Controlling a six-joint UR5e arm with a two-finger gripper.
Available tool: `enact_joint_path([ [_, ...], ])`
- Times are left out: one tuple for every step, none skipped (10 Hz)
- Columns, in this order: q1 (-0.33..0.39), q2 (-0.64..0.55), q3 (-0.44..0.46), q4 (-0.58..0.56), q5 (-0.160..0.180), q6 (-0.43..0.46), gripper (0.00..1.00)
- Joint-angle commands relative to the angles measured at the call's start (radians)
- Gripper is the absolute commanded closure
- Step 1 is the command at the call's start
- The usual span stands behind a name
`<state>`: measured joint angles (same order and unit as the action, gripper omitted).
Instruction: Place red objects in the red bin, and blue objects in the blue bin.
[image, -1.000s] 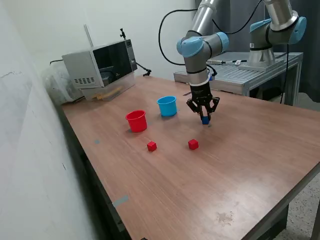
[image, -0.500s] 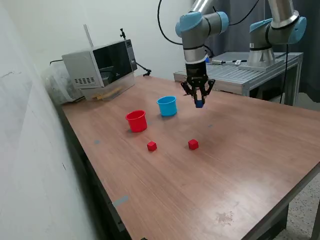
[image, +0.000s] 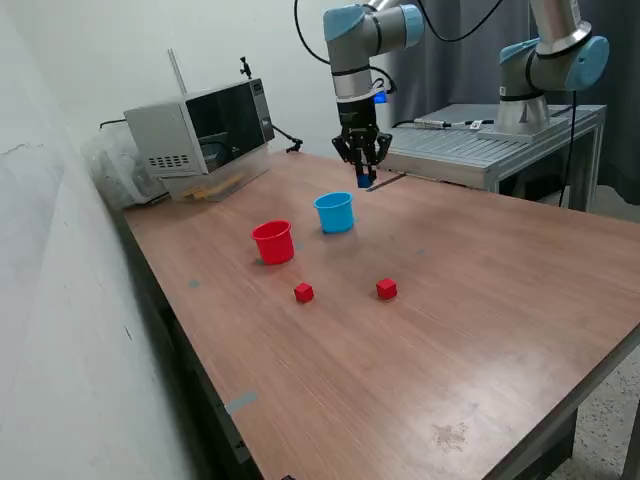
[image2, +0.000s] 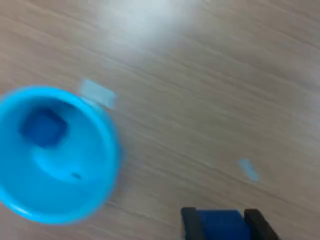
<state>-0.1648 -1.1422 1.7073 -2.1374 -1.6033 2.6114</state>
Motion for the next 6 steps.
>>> enact_joint_path([
  [-0.096, 0.008, -0.023, 0.002, 0.002, -0.002, 1.00],
  [-0.108, 0.013, -0.029, 0.002, 0.002, -0.002, 1.00],
  [-0.114, 0.028, -0.037, 0.002, 0.000, -0.002, 1.00],
  [-0.119, 0.042, -0.041, 0.002, -0.001, -0.002, 1.00],
  [-0.122, 0.048, -0.041, 0.002, -0.001, -0.002, 1.00],
  [-0.122, 0.061, -0.046, 0.002, -0.003, -0.001, 0.00],
])
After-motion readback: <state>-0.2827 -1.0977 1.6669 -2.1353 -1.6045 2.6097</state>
